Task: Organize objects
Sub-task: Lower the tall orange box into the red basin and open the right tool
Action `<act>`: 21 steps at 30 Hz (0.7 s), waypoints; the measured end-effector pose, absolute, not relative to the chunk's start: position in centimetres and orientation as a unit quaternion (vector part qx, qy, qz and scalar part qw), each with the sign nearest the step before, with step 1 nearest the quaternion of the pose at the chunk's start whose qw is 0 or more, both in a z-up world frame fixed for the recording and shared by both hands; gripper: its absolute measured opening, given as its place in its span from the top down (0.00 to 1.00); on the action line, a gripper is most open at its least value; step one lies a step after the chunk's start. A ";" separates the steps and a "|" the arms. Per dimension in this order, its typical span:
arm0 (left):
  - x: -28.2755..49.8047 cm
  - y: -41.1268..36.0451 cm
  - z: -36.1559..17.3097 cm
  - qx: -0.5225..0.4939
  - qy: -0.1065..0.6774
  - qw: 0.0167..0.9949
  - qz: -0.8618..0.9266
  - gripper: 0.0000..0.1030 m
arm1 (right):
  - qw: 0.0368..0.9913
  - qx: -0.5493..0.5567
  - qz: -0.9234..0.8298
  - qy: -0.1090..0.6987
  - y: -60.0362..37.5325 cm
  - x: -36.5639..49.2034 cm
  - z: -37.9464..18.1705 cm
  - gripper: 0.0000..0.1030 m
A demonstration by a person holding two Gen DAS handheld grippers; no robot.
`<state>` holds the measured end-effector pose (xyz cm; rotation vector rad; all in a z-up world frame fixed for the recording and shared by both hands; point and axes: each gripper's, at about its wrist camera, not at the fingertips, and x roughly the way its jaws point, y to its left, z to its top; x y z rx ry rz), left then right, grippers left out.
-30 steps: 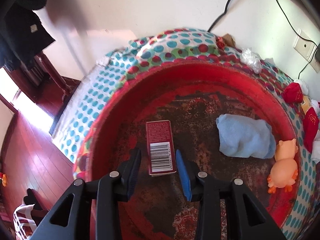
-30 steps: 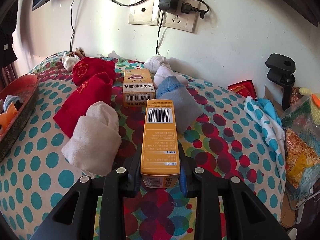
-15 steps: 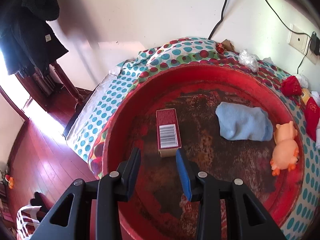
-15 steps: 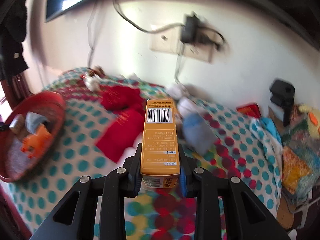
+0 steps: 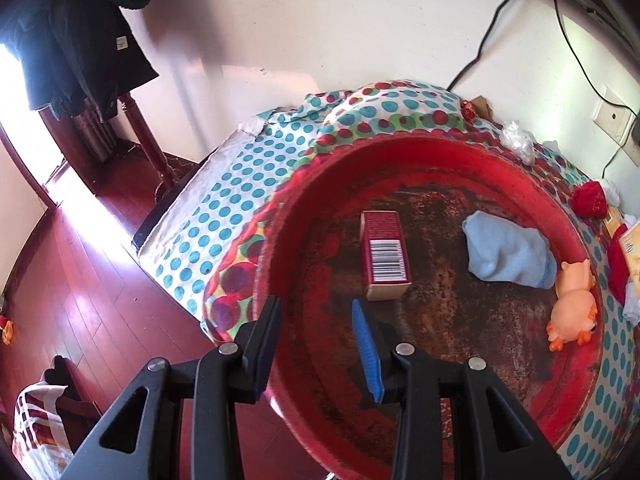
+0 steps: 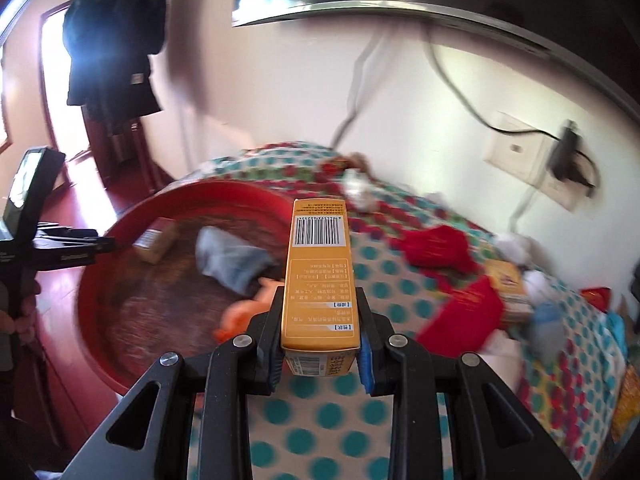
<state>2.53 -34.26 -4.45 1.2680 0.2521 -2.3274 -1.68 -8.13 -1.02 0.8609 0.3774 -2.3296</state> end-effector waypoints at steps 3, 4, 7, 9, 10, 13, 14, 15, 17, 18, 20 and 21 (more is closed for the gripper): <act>3.0 -34.7 -4.2 0.462 0.093 0.243 -0.848 0.64 | 0.332 0.331 -0.870 0.153 -10.6 -0.6 -1.7 0.73; 3.0 -34.9 -4.2 0.462 0.094 0.244 -0.848 0.64 | 0.339 0.333 -0.866 0.157 -11.2 -0.3 -1.9 0.73; 3.2 -35.3 -4.0 0.462 0.097 0.245 -0.847 0.64 | 0.353 0.341 -0.855 0.167 -13.1 0.4 -2.8 0.73; 3.2 -35.4 -4.1 0.464 0.100 0.245 -0.846 0.64 | 0.359 0.348 -0.849 0.174 -14.1 0.6 -3.4 0.73; 3.2 -35.5 -4.1 0.464 0.100 0.244 -0.845 0.64 | 0.362 0.353 -0.845 0.176 -14.7 0.7 -3.9 0.73; 3.4 -35.6 -4.1 0.466 0.103 0.243 -0.845 0.64 | 0.367 0.363 -0.838 0.180 -15.7 0.5 -4.7 0.73; 3.4 -35.6 -4.1 0.466 0.103 0.242 -0.845 0.64 | 0.368 0.365 -0.836 0.181 -16.0 0.5 -5.0 0.73; 3.4 -35.6 -4.1 0.466 0.104 0.242 -0.845 0.64 | 0.368 0.368 -0.834 0.184 -16.3 0.4 -5.2 0.73; 3.4 -35.6 -4.1 0.466 0.105 0.240 -0.845 0.64 | 0.368 0.373 -0.831 0.186 -16.8 0.3 -5.7 0.73; 3.4 -35.6 -4.2 0.466 0.105 0.240 -0.845 0.64 | 0.367 0.374 -0.830 0.188 -16.9 0.3 -5.9 0.73; 3.3 -35.7 -4.2 0.467 0.106 0.240 -0.845 0.64 | 0.367 0.378 -0.829 0.187 -17.3 0.1 -6.3 0.73; 3.3 -35.7 -4.3 0.468 0.106 0.240 -0.844 0.64 | 0.366 0.380 -0.829 0.187 -17.4 0.0 -6.4 0.73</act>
